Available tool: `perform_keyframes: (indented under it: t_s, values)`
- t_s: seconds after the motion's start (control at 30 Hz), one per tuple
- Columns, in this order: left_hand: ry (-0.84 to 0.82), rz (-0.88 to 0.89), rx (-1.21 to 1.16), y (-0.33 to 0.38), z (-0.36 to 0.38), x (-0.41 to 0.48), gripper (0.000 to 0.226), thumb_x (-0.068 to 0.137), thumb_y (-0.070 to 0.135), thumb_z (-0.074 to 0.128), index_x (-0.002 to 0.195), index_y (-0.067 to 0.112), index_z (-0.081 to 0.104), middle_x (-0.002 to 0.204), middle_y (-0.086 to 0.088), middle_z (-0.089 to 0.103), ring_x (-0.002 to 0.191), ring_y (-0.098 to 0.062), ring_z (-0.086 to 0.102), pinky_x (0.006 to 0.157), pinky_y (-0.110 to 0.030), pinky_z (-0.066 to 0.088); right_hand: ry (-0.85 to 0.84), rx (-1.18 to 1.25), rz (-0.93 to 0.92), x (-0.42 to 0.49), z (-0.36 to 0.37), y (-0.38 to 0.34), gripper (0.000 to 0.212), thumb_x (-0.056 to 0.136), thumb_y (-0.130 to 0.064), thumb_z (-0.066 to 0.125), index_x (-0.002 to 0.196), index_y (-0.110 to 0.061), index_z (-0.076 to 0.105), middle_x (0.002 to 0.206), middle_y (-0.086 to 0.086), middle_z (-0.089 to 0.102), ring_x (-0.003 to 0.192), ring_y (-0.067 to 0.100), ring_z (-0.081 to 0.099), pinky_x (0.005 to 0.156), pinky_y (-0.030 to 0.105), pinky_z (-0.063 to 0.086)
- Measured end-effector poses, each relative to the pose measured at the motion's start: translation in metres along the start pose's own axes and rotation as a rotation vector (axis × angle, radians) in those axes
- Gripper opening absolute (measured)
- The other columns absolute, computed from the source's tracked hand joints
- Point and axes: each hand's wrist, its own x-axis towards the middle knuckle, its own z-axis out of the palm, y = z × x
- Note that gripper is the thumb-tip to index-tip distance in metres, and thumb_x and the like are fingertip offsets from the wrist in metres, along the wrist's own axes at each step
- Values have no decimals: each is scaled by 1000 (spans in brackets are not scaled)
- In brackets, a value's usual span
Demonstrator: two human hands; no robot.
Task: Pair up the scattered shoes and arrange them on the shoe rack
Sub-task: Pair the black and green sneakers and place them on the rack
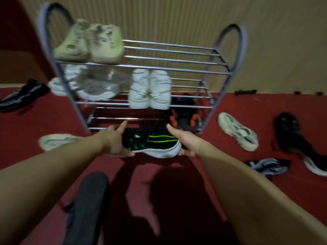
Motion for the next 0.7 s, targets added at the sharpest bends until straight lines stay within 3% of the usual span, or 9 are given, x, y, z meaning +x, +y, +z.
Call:
perform_keyframes:
  t_s: [0.1, 0.17, 0.23, 0.33, 0.4, 0.47, 0.53, 0.63, 0.7]
  values:
    - [-155, -41, -248, 74, 15, 13, 115, 75, 44, 74, 151, 6, -2, 154, -16, 29, 138, -26, 35, 108, -27, 31, 87, 63, 30, -36, -90, 44, 37, 86, -58, 52, 85, -23, 66, 71, -9, 69, 71, 7, 63, 71, 25, 49]
    - [-197, -6, -398, 121, 27, 22, 106, 70, 50, 75, 149, 13, 16, 149, -10, 36, 129, -28, 46, 104, -33, 41, 186, 91, 38, -61, -140, 72, 37, 86, -58, 53, 82, -23, 65, 67, -9, 66, 63, 5, 60, 59, 21, 44]
    - [-212, -39, -557, 176, 42, 22, 100, 72, 58, 70, 149, 23, 17, 140, -3, 43, 114, -28, 53, 87, -35, 48, 258, 115, 42, -78, -184, 99, 38, 85, -59, 54, 85, -23, 66, 69, -12, 68, 68, 7, 61, 60, 20, 42]
    - [-210, -8, -827, 260, 77, 9, 86, 86, 36, 65, 150, 28, 7, 96, 3, 60, 76, -15, 58, 59, -20, 45, 315, 220, 41, -100, -238, 129, 41, 85, -60, 54, 100, -24, 69, 89, -9, 71, 85, 10, 63, 75, 24, 45]
    - [-266, 50, -991, 310, 93, 1, 86, 87, 33, 65, 141, 44, -1, 73, 2, 61, 53, -10, 54, 46, -19, 38, 357, 302, 8, -112, -266, 146, 39, 90, -55, 50, 104, -23, 67, 96, -4, 71, 88, 13, 65, 83, 29, 51]
    - [-331, 56, -1195, 354, 103, 5, 87, 84, 32, 69, 131, 54, -1, 76, -4, 59, 61, -16, 52, 50, -22, 39, 386, 373, -59, -123, -284, 156, 35, 93, -51, 47, 107, -23, 65, 112, 4, 67, 102, 20, 63, 101, 40, 46]
    - [-336, 84, -1334, 395, 105, 15, 97, 85, 28, 68, 140, 52, -7, 90, -9, 54, 83, -23, 48, 56, -27, 43, 372, 371, -168, -127, -301, 162, 32, 92, -49, 46, 109, -26, 61, 127, 5, 61, 116, 20, 58, 107, 43, 41]
    - [-221, 167, -1380, 448, 97, 30, 89, 90, 12, 62, 143, 48, 0, 101, -9, 54, 89, -20, 53, 54, -25, 50, 416, 368, -290, -138, -332, 159, 29, 99, -36, 43, 126, -27, 44, 131, -9, 48, 119, 9, 48, 90, 14, 46]
    - [-228, 171, -1393, 472, 91, 40, 85, 87, 6, 62, 139, 52, 12, 114, -2, 64, 102, -17, 62, 73, -33, 55, 399, 412, -364, -137, -353, 162, 50, 93, -41, 52, 138, -21, 42, 139, -7, 46, 125, 11, 47, 94, 15, 44]
